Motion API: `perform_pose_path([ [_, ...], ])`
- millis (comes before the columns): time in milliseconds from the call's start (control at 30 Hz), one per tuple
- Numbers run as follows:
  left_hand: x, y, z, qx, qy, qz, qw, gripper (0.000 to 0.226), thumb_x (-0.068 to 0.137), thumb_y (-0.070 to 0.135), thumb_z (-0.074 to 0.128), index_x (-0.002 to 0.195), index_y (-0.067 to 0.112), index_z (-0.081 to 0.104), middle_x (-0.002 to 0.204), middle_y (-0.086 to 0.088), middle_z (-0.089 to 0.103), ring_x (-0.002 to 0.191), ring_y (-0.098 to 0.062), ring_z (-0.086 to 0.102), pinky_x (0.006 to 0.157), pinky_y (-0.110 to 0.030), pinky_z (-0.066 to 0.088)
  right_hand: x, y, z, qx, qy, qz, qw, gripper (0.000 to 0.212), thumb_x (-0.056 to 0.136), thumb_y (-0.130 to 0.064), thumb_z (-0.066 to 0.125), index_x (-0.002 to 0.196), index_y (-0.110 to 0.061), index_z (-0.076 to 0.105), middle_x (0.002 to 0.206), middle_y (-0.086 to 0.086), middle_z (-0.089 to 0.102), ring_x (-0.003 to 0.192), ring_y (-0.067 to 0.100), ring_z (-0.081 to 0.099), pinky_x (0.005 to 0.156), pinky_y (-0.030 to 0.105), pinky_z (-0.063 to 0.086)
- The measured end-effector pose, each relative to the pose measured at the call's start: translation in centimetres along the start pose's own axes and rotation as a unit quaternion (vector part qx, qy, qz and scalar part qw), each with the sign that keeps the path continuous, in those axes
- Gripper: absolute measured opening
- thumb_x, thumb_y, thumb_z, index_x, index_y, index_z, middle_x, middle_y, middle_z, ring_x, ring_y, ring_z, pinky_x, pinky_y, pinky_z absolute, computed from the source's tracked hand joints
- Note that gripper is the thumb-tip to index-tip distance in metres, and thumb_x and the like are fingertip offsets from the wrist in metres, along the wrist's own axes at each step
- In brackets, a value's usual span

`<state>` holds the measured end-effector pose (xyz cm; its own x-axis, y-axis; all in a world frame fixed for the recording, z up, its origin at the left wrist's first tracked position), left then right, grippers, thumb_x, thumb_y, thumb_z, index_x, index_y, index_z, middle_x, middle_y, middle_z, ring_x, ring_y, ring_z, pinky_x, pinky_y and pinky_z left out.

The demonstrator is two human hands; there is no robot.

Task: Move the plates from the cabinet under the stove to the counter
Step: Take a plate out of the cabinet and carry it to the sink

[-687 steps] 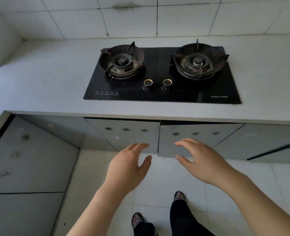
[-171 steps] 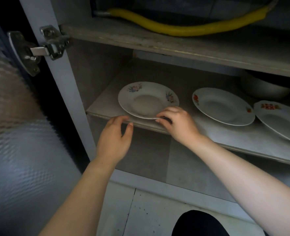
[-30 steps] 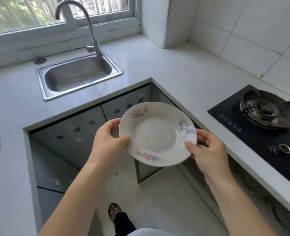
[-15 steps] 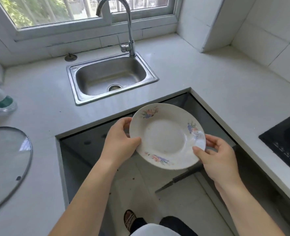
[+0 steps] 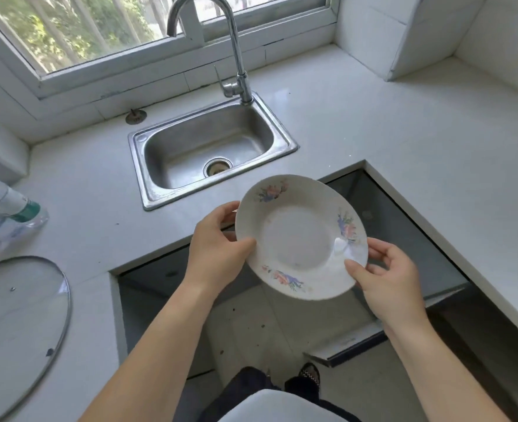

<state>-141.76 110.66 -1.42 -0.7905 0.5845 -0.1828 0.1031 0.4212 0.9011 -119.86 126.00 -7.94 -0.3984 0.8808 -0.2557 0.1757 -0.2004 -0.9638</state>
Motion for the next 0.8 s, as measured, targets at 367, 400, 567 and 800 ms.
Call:
perform_pose_path([
  [367,10.1,0.7,1.3,-0.058,-0.041,-0.005,0.997,0.06,0.071,-0.003,0.061,0.121,0.03,0.06,0.108,0.015,0.061,0.069,-0.005,0.067,0.057,-0.019,0.054,6.7,-1.7,2.8,0.016,0.057,0.006,0.998,0.038,0.077,-0.004,0.071,0.104,-0.027,0.058,0.102,-0.011,0.067,0.083,0.007,0.07,0.07,0.031,0.056],
  [400,11.4,1.3,1.4,-0.067,-0.053,0.001,0.996,0.06,0.071,-0.004,0.061,0.12,0.03,0.06,0.108,0.015,0.061,0.069,-0.006,0.068,0.059,-0.02,0.055,7.4,-2.1,3.1,0.024,0.071,0.004,0.997,0.038,0.077,-0.004,0.071,0.105,-0.026,0.058,0.102,-0.011,0.067,0.083,0.007,0.069,0.069,0.03,0.056],
  [567,17.8,3.1,-0.2,-0.078,-0.062,0.022,0.995,0.058,0.07,-0.007,0.06,0.119,0.023,0.062,0.105,0.009,0.064,0.07,0.001,0.066,0.055,-0.011,0.048,11.3,-4.5,6.7,0.03,0.084,-0.012,0.996,0.036,0.077,-0.002,0.07,0.095,-0.031,0.059,0.099,-0.011,0.068,0.082,0.007,0.069,0.07,0.031,0.055],
  [800,24.4,3.9,-1.1,-0.049,-0.086,0.028,0.995,0.056,0.07,-0.002,0.055,0.118,0.026,0.061,0.111,0.009,0.064,0.066,0.0,0.064,0.064,-0.025,0.055,15.2,-5.9,10.6,0.06,0.115,-0.025,0.991,0.035,0.077,-0.001,0.069,0.096,-0.029,0.061,0.095,-0.01,0.071,0.08,0.009,0.07,0.058,0.021,0.054],
])
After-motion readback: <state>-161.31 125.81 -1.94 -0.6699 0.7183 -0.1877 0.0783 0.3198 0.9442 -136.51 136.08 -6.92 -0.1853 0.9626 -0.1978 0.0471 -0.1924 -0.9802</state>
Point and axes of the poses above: each hand's wrist, its own x-axis towards the middle knuckle, its own z-axis out of the palm, y = z × x, the point moved 8 cm from there along x, towards the middle knuckle
